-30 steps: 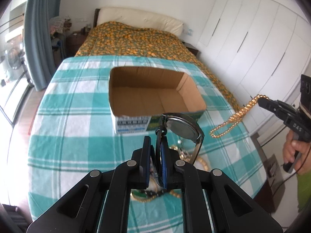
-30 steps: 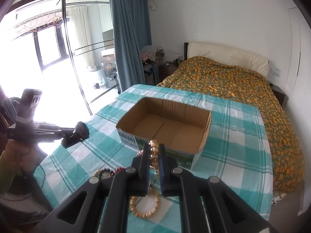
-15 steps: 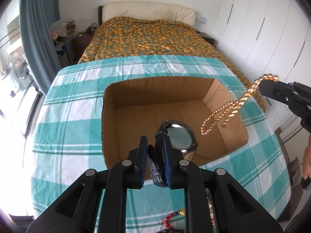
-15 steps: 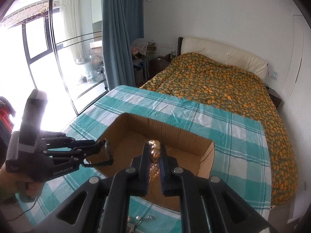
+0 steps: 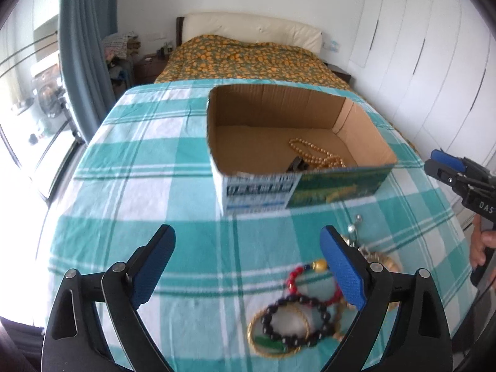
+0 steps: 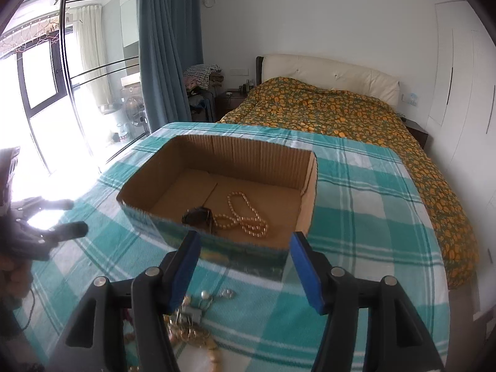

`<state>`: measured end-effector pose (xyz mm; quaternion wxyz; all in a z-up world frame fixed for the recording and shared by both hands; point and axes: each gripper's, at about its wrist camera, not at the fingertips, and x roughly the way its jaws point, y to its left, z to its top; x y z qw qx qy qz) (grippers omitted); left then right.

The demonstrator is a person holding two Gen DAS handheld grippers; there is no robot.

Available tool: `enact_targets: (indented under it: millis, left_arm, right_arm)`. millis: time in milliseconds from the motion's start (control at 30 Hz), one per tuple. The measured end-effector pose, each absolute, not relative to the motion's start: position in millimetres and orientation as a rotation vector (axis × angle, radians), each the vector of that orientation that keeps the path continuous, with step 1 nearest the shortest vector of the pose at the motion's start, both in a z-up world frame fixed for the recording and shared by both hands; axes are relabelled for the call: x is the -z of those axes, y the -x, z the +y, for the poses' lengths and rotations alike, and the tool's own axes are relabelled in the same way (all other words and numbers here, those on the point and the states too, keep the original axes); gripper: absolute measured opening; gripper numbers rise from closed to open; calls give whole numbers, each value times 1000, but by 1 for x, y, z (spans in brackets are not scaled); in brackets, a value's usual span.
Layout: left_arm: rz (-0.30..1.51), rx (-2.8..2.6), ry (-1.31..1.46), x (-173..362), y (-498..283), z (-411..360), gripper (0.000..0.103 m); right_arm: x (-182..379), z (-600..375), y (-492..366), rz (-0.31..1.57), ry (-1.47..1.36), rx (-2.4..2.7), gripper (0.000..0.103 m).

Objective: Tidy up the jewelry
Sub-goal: 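Withdraw both open tools from the box back toward the jewelry pile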

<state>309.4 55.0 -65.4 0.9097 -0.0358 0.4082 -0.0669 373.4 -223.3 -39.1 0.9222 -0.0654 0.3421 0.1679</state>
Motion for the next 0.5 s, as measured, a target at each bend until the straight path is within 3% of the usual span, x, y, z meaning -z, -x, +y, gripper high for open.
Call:
enact_targets:
  millis: [233, 500]
  left_arm:
    - [885, 37, 103, 114, -223, 88, 96]
    - [930, -11, 58, 163, -209, 88, 96]
  right_arm:
    - [94, -251, -277, 737, 178, -260, 66]
    - [150, -260, -234, 823, 226, -169, 66]
